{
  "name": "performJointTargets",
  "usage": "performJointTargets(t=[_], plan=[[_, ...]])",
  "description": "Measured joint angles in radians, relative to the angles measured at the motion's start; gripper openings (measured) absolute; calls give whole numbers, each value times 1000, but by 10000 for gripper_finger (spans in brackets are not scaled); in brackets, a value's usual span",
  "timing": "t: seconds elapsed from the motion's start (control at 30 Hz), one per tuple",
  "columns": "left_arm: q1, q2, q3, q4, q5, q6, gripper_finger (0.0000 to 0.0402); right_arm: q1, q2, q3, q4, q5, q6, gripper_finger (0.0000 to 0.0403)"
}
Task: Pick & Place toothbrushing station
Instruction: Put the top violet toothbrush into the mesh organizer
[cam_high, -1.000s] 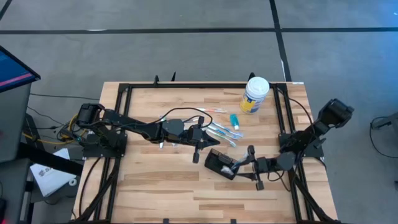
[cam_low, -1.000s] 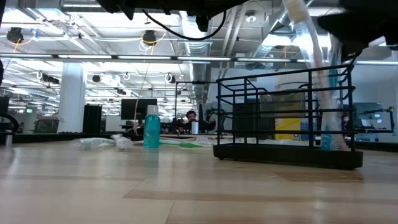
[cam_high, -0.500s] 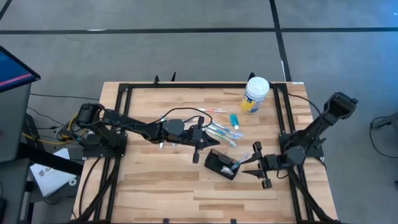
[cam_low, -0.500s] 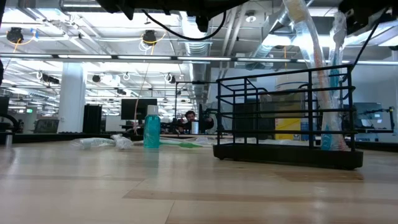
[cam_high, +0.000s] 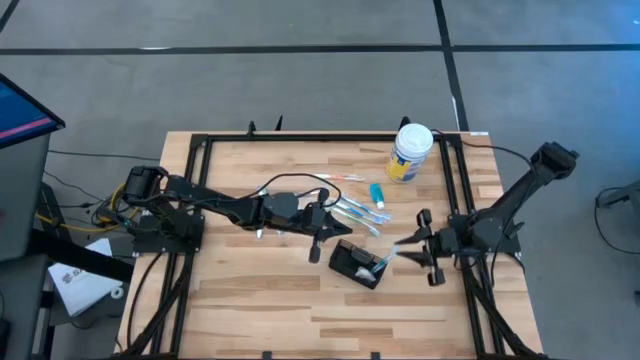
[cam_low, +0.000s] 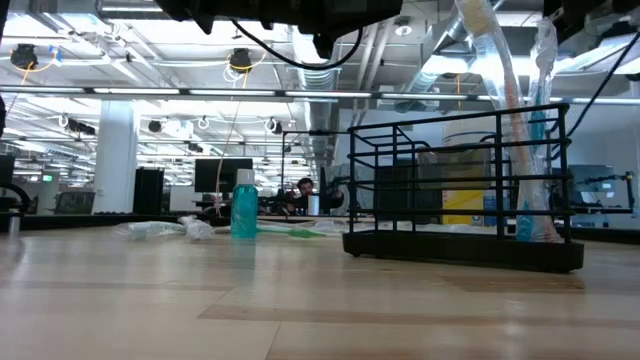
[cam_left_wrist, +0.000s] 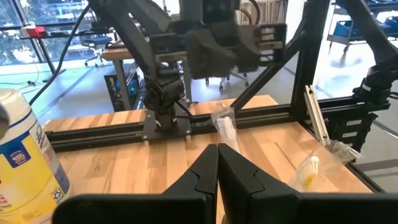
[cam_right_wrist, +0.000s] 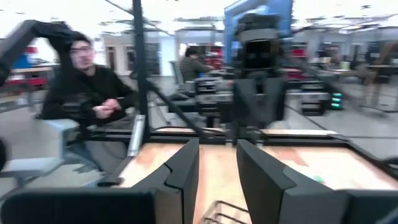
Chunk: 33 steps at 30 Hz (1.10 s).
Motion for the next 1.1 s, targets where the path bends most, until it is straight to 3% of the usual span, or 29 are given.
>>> performJointTargets(t=[0.13, 0.43, 0.63, 1.1], plan=[[21, 0, 0, -37, -1, 0, 3, -24, -80, 0, -75, 44, 1, 98], [147, -1, 0, -229, -117, -12, 4, -69, -158, 0, -145, 44, 3, 98], [258, 0, 0, -401, -117, -70, 22, -82, -156, 0, -163, 44, 15, 98], [466, 0, 0, -523, -53, -76, 89, -81, -156, 0, -163, 44, 19, 98]])
